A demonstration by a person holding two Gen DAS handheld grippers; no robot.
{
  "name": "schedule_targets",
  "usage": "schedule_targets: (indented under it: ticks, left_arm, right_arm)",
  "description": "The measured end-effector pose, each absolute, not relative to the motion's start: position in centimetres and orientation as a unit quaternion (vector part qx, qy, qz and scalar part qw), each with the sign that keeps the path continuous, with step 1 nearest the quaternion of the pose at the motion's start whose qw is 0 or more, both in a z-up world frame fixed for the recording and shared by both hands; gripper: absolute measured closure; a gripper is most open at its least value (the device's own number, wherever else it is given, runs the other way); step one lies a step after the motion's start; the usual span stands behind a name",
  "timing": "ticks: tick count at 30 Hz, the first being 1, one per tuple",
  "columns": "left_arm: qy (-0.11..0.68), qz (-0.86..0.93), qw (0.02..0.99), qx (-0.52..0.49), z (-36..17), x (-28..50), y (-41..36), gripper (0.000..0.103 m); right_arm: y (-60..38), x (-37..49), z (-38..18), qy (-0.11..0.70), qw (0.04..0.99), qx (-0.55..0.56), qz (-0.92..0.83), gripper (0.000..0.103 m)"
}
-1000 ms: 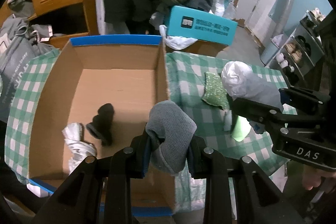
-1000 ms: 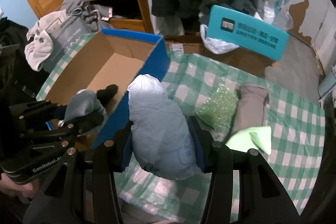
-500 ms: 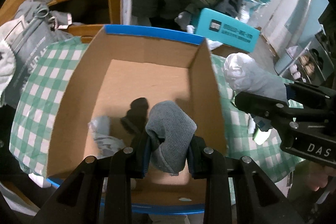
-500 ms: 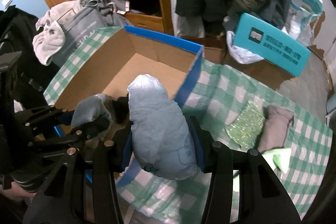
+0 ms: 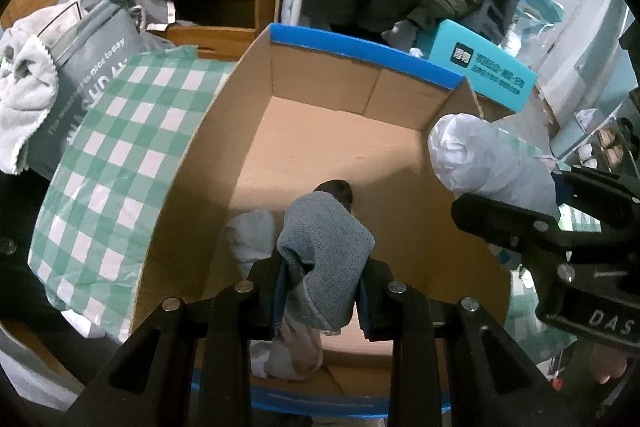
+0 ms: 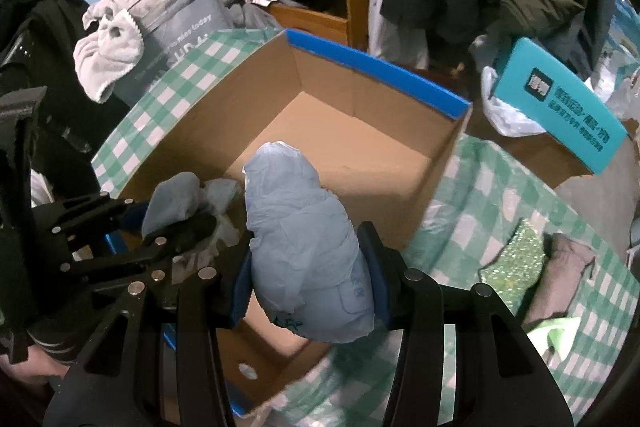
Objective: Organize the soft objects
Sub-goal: 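Open the left gripper inside the box while the right gripper releases the white bundle, then move both grippers from the box back to the remaining items on the table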
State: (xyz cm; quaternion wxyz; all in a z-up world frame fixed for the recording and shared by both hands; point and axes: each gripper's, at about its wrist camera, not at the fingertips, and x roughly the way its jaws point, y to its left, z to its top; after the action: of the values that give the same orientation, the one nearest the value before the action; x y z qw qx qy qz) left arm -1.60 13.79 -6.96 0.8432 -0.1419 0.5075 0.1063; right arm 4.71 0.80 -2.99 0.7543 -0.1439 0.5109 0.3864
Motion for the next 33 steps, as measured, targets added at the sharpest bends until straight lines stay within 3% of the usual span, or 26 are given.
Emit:
schedule_targets:
  ticks: [5, 9, 11, 18, 21, 33]
  left_arm:
    - [0.516, 0.115, 0.837, -0.14, -7.6, -1.6, 14.1, 0.069]
    - [0.515, 0.127, 0.838, -0.128, -7.4, -1.6, 14.1, 0.052]
    - [0.514, 0.13, 0.839, -0.122, -7.2, -1.5, 14.0, 0.052]
    - [0.513, 0.125, 0.841, -0.122, -6.8, -1.4, 13.7, 0.051]
    - [0.51, 0.126, 0.843, -0.118, -6.4, -1.3, 13.3, 0.042]
    - [0.508, 0.106, 0.847, -0.111, -5.7, -0.6, 11.1, 0.042]
  right_arm:
    - [1.9, 4.3, -3.7, 0.516, 0.744, -0.152, 0.396, 0.052]
    - [2.0, 4.4, -4.1, 0.522, 0.742, -0.152, 0.392, 0.048]
    - [1.7, 4.5, -4.1, 0.521, 0.744, -0.152, 0.389, 0.04]
    - [0.2, 5.2, -3.7, 0.522, 0.753, -0.14, 0.376, 0.033]
    - [-0.5, 5.3, -3.5, 0.517, 0.759, -0.139, 0.371, 0.033]
    - [-3.7, 6.0, -2.7, 0.515, 0.772, -0.12, 0.351, 0.029]
